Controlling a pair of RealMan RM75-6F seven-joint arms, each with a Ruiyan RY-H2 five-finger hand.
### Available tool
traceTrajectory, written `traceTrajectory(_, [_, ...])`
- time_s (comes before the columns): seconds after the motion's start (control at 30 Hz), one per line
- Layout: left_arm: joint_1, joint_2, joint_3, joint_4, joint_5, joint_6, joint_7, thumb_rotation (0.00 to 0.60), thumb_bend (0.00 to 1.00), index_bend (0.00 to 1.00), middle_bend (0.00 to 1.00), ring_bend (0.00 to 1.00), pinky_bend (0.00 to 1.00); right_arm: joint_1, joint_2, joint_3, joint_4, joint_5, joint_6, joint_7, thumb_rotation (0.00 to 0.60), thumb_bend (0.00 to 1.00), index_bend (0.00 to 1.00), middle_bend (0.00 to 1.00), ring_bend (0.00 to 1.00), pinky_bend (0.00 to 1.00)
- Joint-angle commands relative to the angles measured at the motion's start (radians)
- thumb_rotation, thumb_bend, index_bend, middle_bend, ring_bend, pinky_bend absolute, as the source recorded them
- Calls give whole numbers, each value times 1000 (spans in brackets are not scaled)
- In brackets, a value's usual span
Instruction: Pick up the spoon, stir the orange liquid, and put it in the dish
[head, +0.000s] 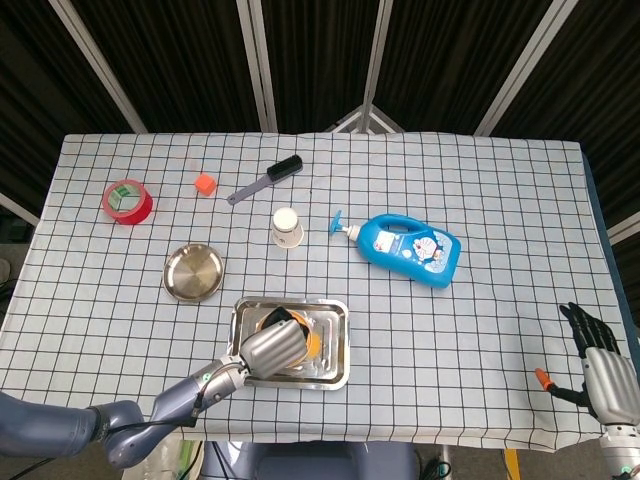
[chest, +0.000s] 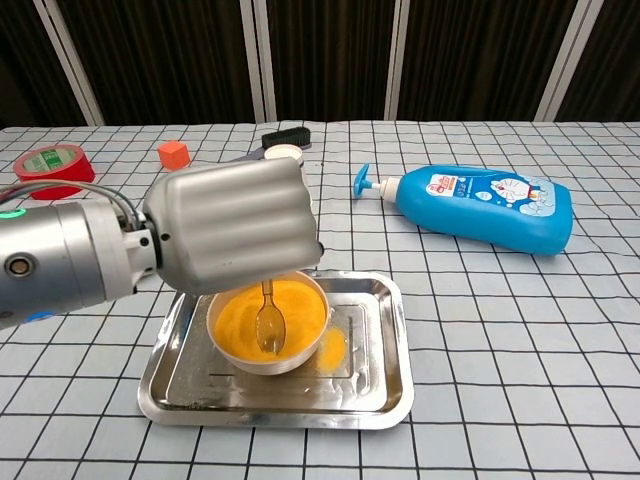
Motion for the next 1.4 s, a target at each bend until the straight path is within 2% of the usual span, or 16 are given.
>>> traceTrajectory(0.03, [1,-10,3,13,-5,1,4,600,718,832,1000,1000,1000,0,0,0,0,0,-1,1,600,312,0,0,0,0])
traceTrajectory(0.37, [-2,-14,-8,57,-27,12,12,600,718,834,1000,1000,1000,0,1,-1,-2,-1,0,1,600,311,0,0,0,0])
traceTrajectory(0.63, [3,-52,-18,112,-41,38,2,600,718,835,1000,1000,1000,-1,2,-3,-3,-5,1,2,600,311,0,0,0,0])
traceTrajectory(1.1, [10,-9,-22,86,-18,76,-34,600,717,835,1000,1000,1000,-2,2,-3,-5,-4,1,3,600,312,0,0,0,0])
traceTrajectory(1.4, [-4,-9,-11,102,11,60,11,600,718,835,1000,1000,1000,-1,3,-3,-5,-3,-1,3,600,311,0,0,0,0])
